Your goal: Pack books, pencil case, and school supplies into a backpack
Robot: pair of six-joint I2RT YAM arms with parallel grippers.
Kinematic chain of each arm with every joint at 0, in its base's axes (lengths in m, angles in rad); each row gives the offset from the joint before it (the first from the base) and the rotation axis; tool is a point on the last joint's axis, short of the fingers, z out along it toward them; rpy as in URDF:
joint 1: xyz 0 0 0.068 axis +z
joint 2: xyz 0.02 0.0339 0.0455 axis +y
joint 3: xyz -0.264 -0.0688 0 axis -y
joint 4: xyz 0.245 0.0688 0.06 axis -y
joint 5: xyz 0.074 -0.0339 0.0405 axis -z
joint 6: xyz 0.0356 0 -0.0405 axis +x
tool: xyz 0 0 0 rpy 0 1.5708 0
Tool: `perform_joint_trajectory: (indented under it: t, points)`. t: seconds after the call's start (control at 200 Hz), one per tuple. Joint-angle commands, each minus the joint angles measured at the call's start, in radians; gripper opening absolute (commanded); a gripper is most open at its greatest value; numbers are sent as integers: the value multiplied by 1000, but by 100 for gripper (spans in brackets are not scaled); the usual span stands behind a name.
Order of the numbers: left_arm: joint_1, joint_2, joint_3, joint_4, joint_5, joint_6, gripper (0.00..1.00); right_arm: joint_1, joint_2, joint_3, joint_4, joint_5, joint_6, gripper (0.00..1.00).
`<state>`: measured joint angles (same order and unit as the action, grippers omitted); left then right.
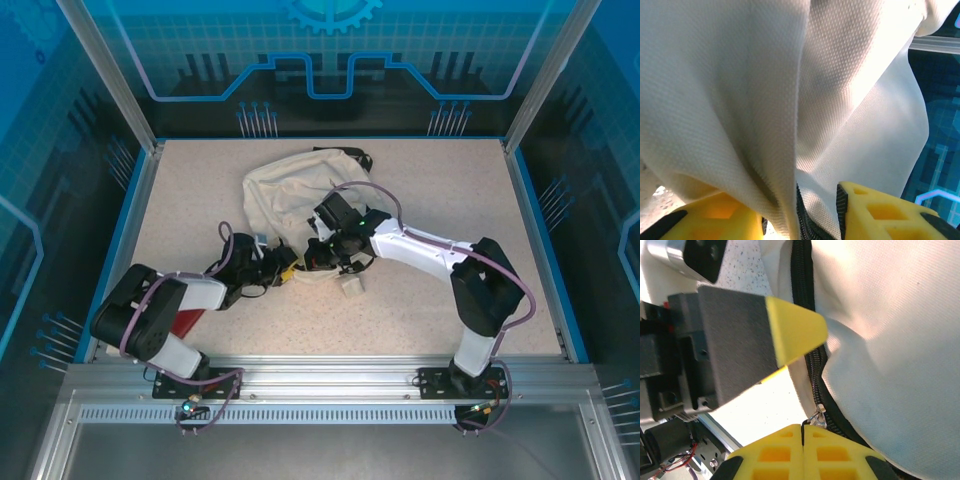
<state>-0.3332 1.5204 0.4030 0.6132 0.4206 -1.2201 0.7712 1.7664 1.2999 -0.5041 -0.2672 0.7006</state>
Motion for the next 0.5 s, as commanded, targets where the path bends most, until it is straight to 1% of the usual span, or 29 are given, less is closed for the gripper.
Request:
perform_joint_trajectory:
  t: [0.0, 0.045, 0.125, 0.295, 0.495]
  points:
    - [22, -10, 10, -44, 5, 41, 42, -3, -31, -16, -4, 15, 9, 0]
    - [26, -1, 16, -44, 8, 42, 40, -3, -30, -15, -4, 15, 10, 0]
    - [32, 16, 21, -44, 12, 46, 29, 0, -27, -12, -2, 20, 11, 0]
    - [34, 14, 25, -14, 19, 48, 0, 19, 9, 25, -15, 23, 3, 0]
    - [34, -34, 20, 20, 28, 54, 0, 65, 99, 102, -1, 8, 8, 0]
